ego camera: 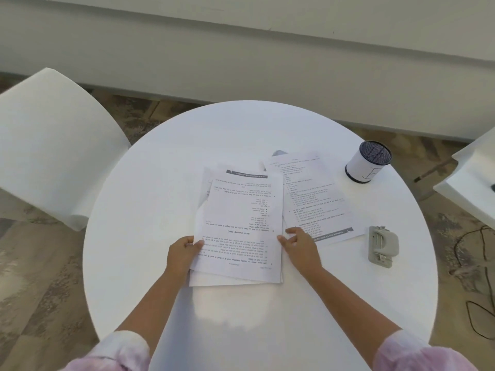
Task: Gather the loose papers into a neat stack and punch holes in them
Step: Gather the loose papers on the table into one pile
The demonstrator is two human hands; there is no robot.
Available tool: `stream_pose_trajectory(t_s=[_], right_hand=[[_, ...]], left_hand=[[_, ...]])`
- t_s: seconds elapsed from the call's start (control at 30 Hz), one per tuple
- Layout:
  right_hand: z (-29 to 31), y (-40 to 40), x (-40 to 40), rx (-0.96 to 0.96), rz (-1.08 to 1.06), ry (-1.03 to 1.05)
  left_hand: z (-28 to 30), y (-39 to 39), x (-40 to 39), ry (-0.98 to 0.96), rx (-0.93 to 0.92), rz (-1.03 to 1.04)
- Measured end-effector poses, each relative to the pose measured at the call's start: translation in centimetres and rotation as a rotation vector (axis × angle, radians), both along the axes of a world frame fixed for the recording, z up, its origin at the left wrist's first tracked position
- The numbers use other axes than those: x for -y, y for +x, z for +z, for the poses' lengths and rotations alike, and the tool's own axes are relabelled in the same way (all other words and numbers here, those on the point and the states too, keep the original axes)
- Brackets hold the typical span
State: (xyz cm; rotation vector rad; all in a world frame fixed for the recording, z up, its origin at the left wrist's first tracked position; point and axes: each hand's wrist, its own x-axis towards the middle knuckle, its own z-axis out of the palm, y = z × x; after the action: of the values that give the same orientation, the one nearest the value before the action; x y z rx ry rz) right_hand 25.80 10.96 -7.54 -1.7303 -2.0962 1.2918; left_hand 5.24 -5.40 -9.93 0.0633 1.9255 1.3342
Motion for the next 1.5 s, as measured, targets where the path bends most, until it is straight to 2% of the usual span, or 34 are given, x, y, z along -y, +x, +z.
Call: stream_pose_trajectory(t_s=[0.1, 0.27, 0.5, 0.7, 0.9, 0.97, 1.23, 1.4, 1.5], right_hand=[[-0.1, 1.5, -1.6, 0.201, 0.098, 0.31], [-1.8, 3.7, -3.6, 0.486, 0.299, 0.261], [-2.4, 4.2, -2.3, 0.521, 0.267, 0.32], [-2.0, 3.7, -2.1, 0.64, 0.276, 0.399], [1.0, 3.2, -2.9, 0.42, 0.053, 0.438], [1.7, 2.7, -2.9, 0.365, 0.04, 0.485], [2.9, -1.7, 2.4, 0.345, 0.321, 0.728], [3.1, -5.0, 6.2, 0.424, 0.519, 0.712], [2.8, -5.7, 7.9, 0.412, 0.664, 0.51]], left_hand=[[-0.2, 0.0, 0.0, 0.0, -0.024, 0.047], [0.2, 0.3, 0.0, 0.05, -0.002, 0.108], [0.0, 0.2, 0.3, 0.061, 0.028, 0.094], [0.0, 0.2, 0.5, 0.066, 0.011, 0.066], [0.2, 0.3, 0.7, 0.07, -0.01, 0.044], [0.1, 0.4, 0.7, 0.055, -0.026, 0.037], [0.7, 0.3, 0.3, 0.031, 0.097, 0.003], [1.4, 0.9, -0.1, 0.017, 0.132, -0.025], [1.8, 1.6, -0.5, 0.018, 0.146, -0.039]])
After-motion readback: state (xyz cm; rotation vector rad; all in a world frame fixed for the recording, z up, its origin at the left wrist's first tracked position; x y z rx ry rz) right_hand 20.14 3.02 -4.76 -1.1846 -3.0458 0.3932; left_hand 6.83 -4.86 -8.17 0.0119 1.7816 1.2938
